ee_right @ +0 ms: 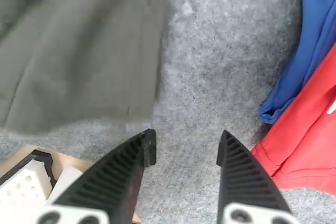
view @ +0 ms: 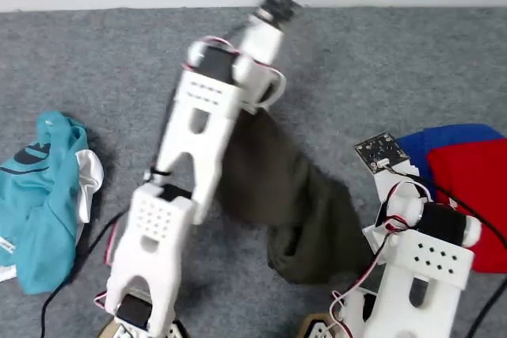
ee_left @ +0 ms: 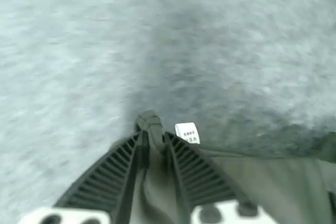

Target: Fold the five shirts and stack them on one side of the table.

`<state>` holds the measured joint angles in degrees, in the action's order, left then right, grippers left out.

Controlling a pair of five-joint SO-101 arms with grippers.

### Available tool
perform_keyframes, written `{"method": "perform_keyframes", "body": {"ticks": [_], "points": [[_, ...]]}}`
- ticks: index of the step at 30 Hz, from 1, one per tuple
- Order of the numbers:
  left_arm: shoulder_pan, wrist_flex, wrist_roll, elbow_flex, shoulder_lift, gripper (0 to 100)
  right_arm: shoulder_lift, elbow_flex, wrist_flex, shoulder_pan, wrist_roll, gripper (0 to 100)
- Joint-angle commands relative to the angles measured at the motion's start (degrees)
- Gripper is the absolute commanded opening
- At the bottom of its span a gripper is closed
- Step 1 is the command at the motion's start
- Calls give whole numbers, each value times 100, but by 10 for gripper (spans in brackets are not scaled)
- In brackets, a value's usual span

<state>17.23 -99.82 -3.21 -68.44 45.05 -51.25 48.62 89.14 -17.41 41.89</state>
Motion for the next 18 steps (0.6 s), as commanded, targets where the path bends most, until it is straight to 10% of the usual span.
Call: {"method": "perform_keyframes", "body": {"ticks": [1, 11, 18], "points": [[-413, -88, -44, 426, -1081, 16, -84, -26, -215, -101, 26, 199], [-1213, -88, -44, 1376, -2110, 16, -31, -35, -435, -154, -229, 198], [-1116, 158, -53, 2308, -2119, 16, -22, 246, -1332, 1455, -1837, 197]]}}
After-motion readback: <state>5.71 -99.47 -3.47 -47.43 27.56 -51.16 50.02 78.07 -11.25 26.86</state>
